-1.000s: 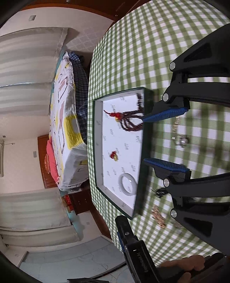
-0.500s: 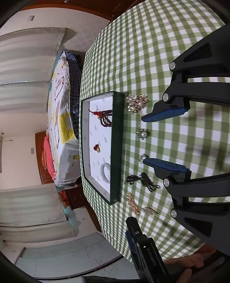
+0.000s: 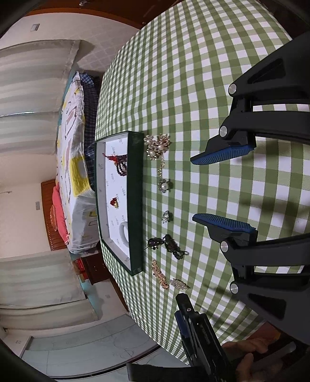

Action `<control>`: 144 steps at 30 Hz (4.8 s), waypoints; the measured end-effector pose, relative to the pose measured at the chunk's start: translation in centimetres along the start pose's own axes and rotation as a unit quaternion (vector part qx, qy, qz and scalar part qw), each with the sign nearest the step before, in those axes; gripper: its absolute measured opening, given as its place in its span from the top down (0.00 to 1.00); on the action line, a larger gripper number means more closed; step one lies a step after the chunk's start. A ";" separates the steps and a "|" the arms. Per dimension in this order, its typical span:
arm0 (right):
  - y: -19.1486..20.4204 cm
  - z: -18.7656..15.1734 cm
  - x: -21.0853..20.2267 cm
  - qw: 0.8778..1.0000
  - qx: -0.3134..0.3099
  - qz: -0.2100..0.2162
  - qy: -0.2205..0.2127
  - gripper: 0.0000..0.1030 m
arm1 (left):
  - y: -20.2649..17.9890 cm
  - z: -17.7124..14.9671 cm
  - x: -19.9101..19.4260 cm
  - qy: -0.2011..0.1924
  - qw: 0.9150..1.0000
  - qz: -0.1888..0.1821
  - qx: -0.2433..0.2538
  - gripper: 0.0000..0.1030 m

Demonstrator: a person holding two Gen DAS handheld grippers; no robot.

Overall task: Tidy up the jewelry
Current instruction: 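Withdraw both open tools from the tray back over the table, then grasp the silver rhinestone brooch with the left tool while the right tool grasps the pearl ring, then carry both pieces over the tray and open both tools to drop them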

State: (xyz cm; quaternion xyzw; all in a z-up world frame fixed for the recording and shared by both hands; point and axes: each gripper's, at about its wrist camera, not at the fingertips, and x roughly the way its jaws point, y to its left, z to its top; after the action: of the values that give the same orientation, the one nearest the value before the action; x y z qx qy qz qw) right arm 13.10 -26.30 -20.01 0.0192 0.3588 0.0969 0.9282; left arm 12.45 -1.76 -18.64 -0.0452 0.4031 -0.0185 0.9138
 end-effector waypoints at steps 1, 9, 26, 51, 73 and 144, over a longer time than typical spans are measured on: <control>0.0 0.0 0.1 1.000 0.001 0.000 0.001 0.59 | 0.1 0.1 0.2 0.001 1.000 0.001 -0.002 0.45; -0.6 0.7 1.4 1.000 0.006 -0.007 0.005 0.59 | 0.3 0.7 1.8 0.009 1.000 0.003 -0.002 0.48; -1.4 1.3 2.8 1.000 0.023 -0.007 0.017 0.59 | 0.0 1.0 4.4 0.034 0.999 -0.013 0.010 0.77; 0.6 2.7 5.3 1.000 0.002 0.006 0.027 0.59 | 2.3 1.5 1.9 0.010 1.000 -0.018 0.002 0.88; 0.8 5.4 11.6 0.996 -0.006 -0.008 0.091 0.63 | 6.4 3.8 3.8 0.018 0.999 0.002 -0.036 0.88; -5.9 21.6 24.5 0.997 0.033 -0.011 0.074 0.72 | -3.9 23.2 23.9 0.077 0.995 -0.056 0.037 0.64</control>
State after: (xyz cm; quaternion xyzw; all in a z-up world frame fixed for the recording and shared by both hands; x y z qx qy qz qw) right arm 46.31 -26.65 -20.89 0.0384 0.4293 0.0757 0.8992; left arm 45.69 -5.71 -20.23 -0.0326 0.4682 -0.0883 0.8786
